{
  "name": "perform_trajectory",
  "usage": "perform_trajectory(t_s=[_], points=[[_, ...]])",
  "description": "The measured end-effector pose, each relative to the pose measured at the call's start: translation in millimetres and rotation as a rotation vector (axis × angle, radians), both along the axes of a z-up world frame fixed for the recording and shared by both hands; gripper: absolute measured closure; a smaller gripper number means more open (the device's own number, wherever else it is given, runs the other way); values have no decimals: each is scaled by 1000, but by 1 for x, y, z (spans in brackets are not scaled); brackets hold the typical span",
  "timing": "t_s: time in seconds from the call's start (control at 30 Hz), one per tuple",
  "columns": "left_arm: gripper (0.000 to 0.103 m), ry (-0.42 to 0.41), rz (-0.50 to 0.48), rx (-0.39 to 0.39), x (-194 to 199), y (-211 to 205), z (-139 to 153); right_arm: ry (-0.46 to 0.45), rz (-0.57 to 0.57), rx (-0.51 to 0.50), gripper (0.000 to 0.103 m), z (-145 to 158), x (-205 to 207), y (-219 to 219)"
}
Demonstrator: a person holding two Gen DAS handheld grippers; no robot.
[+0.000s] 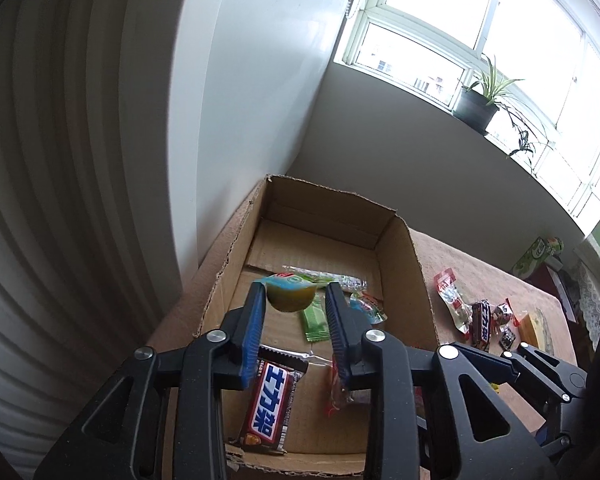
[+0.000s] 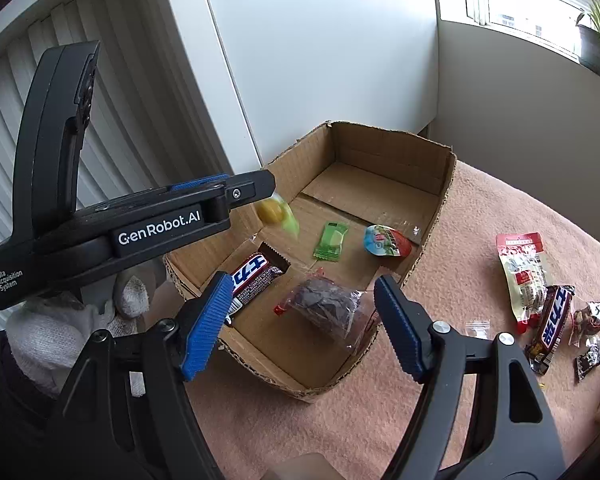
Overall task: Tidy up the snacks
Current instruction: 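Carry both snacks into the box and open both grippers, then move both open grippers back over the remaining snacks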
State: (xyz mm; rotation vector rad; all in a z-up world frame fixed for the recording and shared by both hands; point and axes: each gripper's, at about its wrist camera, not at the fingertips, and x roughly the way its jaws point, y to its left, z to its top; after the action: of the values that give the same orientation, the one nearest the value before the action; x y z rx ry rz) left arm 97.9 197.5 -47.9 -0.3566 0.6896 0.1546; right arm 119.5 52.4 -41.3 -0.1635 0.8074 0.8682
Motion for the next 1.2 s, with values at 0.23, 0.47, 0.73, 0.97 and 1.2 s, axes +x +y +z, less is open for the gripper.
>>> perform_trajectory(t_s=[0.23,0.47,0.73,0.97,1.2], points=[[54,-18,10,2,-2,0,6,6,-37,24,27,4,2,-26],[54,-41,-8,3,-8,-12,14,-8,-91,45,27,13,0,-69],[54,-87,-70,28,-22,-45,29,-28,-231,9,27,6,-2,-142],[54,-95,-171,32,-27,-87,31,10,-321,-54,27,-22,7,-186],[54,-41,-269,32,-16,-135,12,58,-319,-68,27,-46,17,-189]])
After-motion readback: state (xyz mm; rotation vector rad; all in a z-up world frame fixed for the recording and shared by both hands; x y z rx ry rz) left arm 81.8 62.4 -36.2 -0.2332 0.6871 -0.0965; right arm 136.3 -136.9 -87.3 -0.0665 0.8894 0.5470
